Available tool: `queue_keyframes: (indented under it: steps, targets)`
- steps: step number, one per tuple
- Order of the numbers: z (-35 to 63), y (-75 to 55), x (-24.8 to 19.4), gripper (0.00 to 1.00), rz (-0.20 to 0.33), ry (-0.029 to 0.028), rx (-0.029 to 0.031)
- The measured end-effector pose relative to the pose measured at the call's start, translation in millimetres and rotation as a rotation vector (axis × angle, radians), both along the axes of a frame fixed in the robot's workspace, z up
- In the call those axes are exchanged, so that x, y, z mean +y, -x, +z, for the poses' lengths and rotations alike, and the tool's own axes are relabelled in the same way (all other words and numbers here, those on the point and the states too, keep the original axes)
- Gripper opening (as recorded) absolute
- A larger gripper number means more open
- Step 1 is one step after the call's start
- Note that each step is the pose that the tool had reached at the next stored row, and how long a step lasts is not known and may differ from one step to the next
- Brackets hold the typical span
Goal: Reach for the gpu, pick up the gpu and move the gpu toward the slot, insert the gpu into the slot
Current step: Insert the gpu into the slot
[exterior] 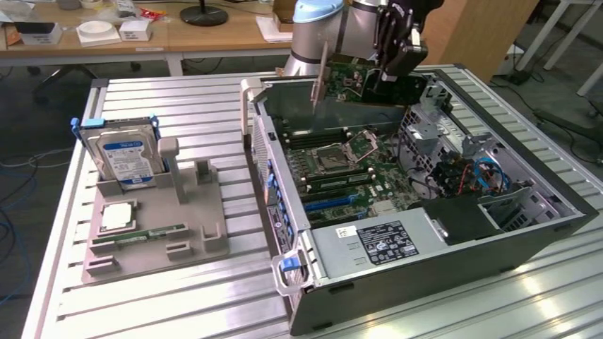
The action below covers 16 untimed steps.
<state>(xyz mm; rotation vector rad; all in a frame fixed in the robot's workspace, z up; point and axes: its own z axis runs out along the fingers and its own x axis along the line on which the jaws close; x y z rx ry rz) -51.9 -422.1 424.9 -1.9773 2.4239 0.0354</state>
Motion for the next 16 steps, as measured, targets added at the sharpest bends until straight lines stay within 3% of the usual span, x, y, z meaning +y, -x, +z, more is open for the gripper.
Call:
queue_keyframes:
  steps: [16]
  targets:
    - [-1.8,-0.2,0.0,0.27,0.165,-0.0057,0.0001]
